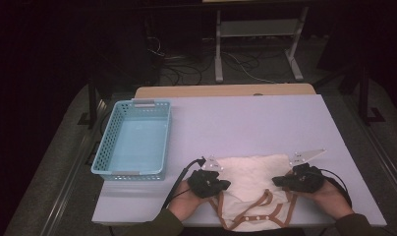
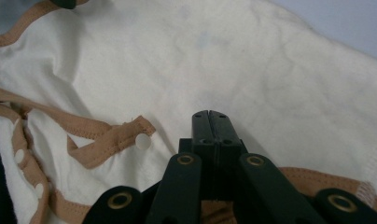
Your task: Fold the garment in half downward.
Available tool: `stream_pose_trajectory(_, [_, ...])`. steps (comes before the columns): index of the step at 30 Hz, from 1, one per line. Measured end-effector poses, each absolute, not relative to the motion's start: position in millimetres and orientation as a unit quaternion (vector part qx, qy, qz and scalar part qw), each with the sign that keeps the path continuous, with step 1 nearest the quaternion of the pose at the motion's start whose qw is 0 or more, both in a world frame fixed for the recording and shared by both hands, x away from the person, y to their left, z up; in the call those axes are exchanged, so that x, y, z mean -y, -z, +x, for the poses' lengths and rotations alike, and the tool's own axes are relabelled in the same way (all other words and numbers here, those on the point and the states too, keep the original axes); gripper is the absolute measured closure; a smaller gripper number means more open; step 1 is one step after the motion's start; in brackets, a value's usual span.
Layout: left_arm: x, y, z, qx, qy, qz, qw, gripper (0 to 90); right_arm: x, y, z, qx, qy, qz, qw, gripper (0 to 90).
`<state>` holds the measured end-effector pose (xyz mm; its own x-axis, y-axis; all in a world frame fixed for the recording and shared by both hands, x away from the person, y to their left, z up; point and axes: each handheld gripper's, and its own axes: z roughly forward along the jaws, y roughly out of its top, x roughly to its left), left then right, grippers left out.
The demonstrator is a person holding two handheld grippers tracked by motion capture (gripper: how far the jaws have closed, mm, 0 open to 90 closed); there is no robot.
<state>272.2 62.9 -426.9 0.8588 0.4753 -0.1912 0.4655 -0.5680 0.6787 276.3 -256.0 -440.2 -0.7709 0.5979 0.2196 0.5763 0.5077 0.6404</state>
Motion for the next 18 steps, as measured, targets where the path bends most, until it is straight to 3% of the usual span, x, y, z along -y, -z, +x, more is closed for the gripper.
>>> stream_pose_trajectory(18, [-67.1,437.6,247.8,-0.276,0.04,0.889,0.364,89.0,260.1,444.7,262.1,-0.877,-0.361,0.315,-0.04,88.9])
